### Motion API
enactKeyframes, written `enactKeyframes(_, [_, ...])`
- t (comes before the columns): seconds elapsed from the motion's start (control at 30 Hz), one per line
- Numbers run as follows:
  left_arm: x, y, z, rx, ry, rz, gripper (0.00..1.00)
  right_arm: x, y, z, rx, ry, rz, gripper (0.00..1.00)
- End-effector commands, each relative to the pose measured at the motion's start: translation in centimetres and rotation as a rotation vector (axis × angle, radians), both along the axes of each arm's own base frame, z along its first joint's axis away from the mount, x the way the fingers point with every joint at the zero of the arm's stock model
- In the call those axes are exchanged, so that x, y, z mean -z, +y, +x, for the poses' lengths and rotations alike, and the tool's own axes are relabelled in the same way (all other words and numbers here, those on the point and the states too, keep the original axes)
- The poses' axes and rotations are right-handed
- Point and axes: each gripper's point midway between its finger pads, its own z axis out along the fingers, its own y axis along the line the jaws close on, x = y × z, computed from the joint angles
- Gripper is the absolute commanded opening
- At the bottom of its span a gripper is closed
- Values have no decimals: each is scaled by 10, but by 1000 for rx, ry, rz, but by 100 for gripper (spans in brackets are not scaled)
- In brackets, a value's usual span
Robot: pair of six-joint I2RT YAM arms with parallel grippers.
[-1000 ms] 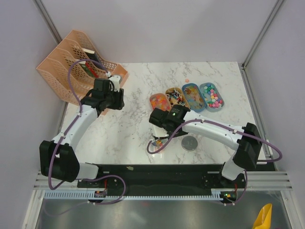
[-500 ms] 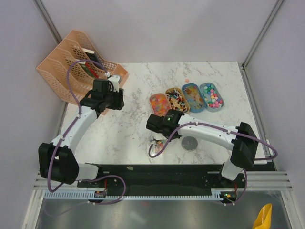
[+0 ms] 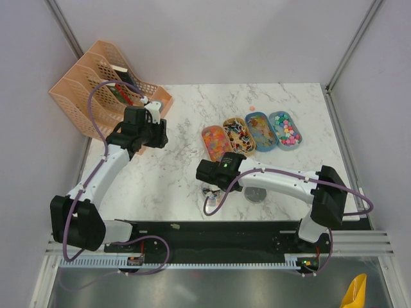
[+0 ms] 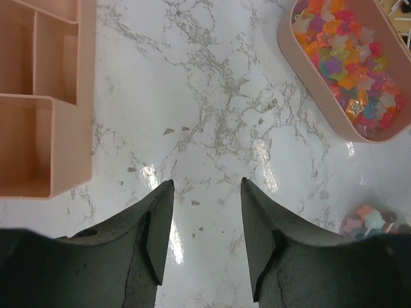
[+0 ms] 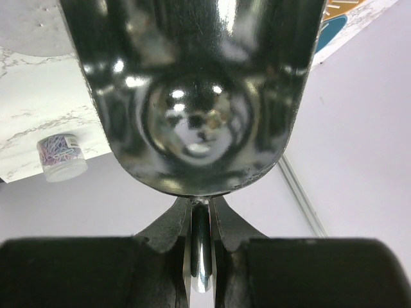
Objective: Pack the candies
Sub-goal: Place the fake candies in the packing bottle, then adjust the spatula.
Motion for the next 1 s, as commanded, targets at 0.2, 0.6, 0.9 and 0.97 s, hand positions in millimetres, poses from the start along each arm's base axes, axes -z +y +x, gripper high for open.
enactKeyframes(0.2, [-38, -41, -17, 176, -21, -195, 2, -60, -1, 11, 101, -82, 170, 0])
enactKeyframes(0.6, [-105, -99, -46, 454, 64, -498, 2, -23, 48, 50, 419, 176, 499, 0])
enactKeyframes(0.9, [-90, -101, -31, 430, 107, -500, 2, -41, 72, 56, 410, 191, 624, 0])
enactKeyframes(0.97, [-83, -102, -25, 422, 124, -499, 2, -51, 75, 54, 393, 194, 663, 0])
